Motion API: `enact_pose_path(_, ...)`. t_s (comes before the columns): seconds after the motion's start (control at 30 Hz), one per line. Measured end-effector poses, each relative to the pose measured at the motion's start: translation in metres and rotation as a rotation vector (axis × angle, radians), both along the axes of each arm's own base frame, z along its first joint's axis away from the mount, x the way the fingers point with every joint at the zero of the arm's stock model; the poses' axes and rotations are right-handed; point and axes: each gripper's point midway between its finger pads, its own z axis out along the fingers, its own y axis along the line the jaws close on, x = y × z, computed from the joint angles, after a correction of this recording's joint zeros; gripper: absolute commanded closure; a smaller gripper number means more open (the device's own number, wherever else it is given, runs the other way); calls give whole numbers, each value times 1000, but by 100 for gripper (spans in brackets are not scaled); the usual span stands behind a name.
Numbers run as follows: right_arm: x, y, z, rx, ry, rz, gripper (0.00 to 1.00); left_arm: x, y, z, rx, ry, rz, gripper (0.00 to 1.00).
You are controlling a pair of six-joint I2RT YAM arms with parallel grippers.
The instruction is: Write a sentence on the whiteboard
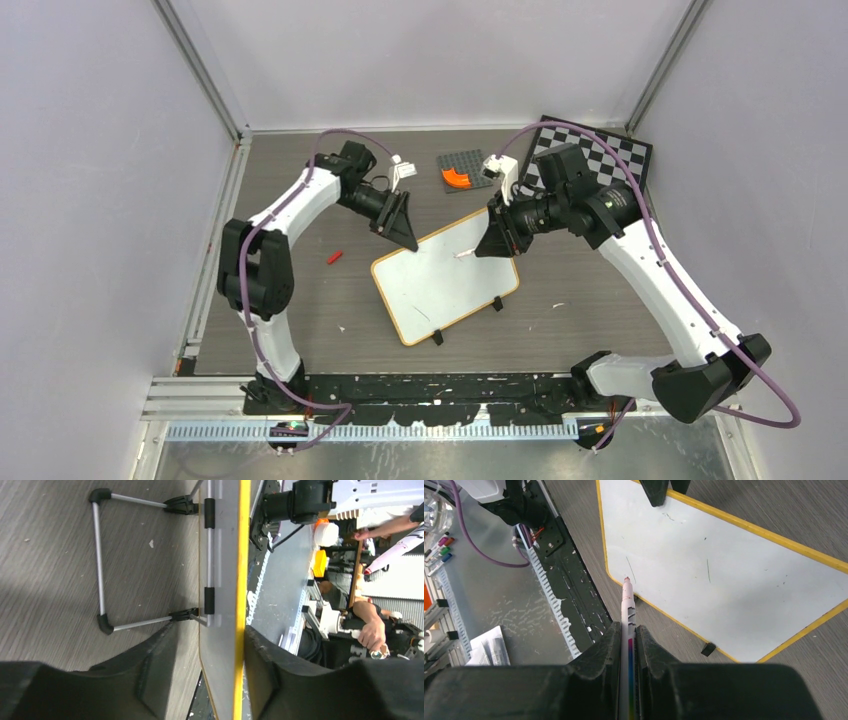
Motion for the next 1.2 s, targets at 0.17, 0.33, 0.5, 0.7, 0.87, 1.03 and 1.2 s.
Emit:
enact_pose_path(0.17,-3,0,0,3,3,13,100,-9,-13,-2,-20,37,-63,67)
enact_pose_path(0.33,-4,0,0,6,5,22,100,-13,-22,1,-23,33,-108,87)
enact_pose_path(0.5,-7,1,1,12,11,32,100,-13,-27,0,-1,11,-142,100)
enact_pose_path(0.7,-10,1,0,15,26,43,100,-16,-40,-1,6,-14,-203,100)
enact_pose_path(0.87,-14,1,-4,9,42,49,100,-18,-44,-1,11,-16,-228,59)
enact_pose_path(1.03,-18,4,-12,-16,49,58,100,-17,-34,-2,32,-9,-211,42)
enact_pose_path(1.2,-22,11,-17,-56,28,63,100,-4,16,12,17,-26,-36,28)
